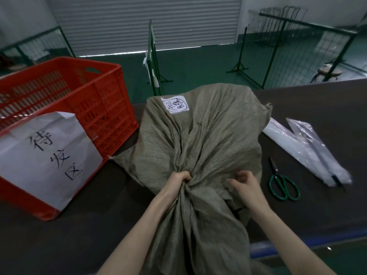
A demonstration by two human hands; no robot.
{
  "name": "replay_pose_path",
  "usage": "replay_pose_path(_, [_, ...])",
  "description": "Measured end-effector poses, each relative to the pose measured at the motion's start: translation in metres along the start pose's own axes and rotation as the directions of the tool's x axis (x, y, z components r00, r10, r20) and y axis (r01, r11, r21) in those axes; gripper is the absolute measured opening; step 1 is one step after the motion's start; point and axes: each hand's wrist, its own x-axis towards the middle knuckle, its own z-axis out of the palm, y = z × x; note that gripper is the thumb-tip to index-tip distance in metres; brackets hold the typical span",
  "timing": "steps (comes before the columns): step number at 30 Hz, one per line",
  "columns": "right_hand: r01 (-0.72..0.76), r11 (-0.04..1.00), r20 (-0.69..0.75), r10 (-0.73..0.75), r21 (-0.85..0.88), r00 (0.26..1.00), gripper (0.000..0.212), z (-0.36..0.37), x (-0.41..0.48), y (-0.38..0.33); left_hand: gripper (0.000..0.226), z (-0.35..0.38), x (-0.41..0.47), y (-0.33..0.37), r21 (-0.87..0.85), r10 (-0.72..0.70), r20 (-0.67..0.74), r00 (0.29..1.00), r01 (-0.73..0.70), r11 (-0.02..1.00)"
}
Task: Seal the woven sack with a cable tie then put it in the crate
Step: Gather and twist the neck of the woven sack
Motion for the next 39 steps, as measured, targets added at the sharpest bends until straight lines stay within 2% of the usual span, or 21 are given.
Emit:
replay_pose_path(2, [-0.031, 0.989, 0.093, 0.018, 0.142, 0.995, 0.043, 0.010, -0.003, 0.001, 0.027, 0.001, -0.001, 0.001, -0.014, -0.003, 0.028, 1.000, 0.003, 1.000])
replay_pose_path(4, [-0.016, 0.955, 0.144, -0.028, 0.296, 0.989, 0.040, 0.018, -0.003, -0.004, 0.025, 0.001, -0.004, 0.003, 0.000, 0.023, 0.052, 0.998, -0.023, 1.000])
replay_pose_path(6, [-0.001, 0.891, 0.181, -0.091, 0.455, 0.979, 0.040, 0.023, -0.004, -0.013, 0.040, -0.001, -0.006, 0.002, 0.048, 0.017, 0.091, 0.996, -0.022, 0.999])
replay_pose_path(8, [0.037, 0.869, 0.195, -0.153, 0.494, 0.969, 0.044, 0.025, -0.006, -0.021, 0.053, -0.002, -0.009, 0.000, 0.100, -0.020, 0.146, 0.989, 0.005, 0.995])
replay_pose_path(9, [0.074, 0.875, 0.191, -0.186, 0.479, 0.964, 0.045, 0.026, -0.006, -0.025, 0.053, -0.002, -0.011, 0.000, 0.131, -0.023, 0.173, 0.985, 0.000, 0.991])
replay_pose_path(13, [0.213, 0.877, 0.173, -0.312, 0.432, 0.934, 0.048, 0.031, -0.009, -0.035, 0.026, 0.008, -0.016, 0.004, 0.191, 0.066, 0.244, 0.968, -0.115, 0.975])
replay_pose_path(16, [0.256, 0.884, 0.205, -0.355, 0.391, 0.912, 0.056, 0.030, -0.009, -0.038, 0.033, 0.013, -0.014, 0.005, 0.217, 0.140, 0.257, 0.956, -0.198, 0.956])
replay_pose_path(19, [0.164, 0.887, 0.308, -0.316, 0.431, 0.898, 0.069, 0.023, -0.008, -0.036, 0.031, 0.011, -0.011, 0.002, 0.254, 0.157, 0.202, 0.967, -0.207, 0.945])
replay_pose_path(22, [0.101, 0.895, 0.371, -0.280, 0.434, 0.885, 0.067, 0.017, -0.006, -0.032, 0.035, 0.012, -0.011, -0.001, 0.258, 0.162, 0.122, 0.979, -0.189, 0.947])
replay_pose_path(26, [0.079, 0.906, 0.296, -0.218, 0.417, 0.930, 0.054, 0.016, -0.005, -0.030, 0.039, 0.016, -0.012, -0.004, 0.280, 0.159, 0.054, 0.986, -0.168, 0.945])
replay_pose_path(29, [0.074, 0.924, 0.156, -0.142, 0.375, 0.978, 0.038, 0.013, -0.004, -0.022, 0.036, 0.021, -0.016, -0.001, 0.301, 0.166, -0.004, 0.986, -0.157, 0.941])
replay_pose_path(32, [0.007, 0.940, 0.059, -0.029, 0.342, 0.998, 0.025, 0.010, 0.000, -0.006, 0.035, 0.025, -0.016, 0.000, 0.322, 0.175, -0.058, 0.983, -0.147, 0.935])
replay_pose_path(36, [-0.109, 0.976, 0.157, 0.080, 0.188, 0.984, 0.016, 0.014, -0.001, 0.007, 0.040, 0.026, -0.011, -0.002, 0.327, 0.153, -0.127, 0.980, -0.104, 0.939])
replay_pose_path(39, [-0.093, 0.993, 0.207, 0.075, 0.078, 0.976, 0.017, 0.022, -0.001, 0.010, 0.039, 0.026, -0.010, -0.003, 0.324, 0.156, -0.155, 0.976, -0.099, 0.941])
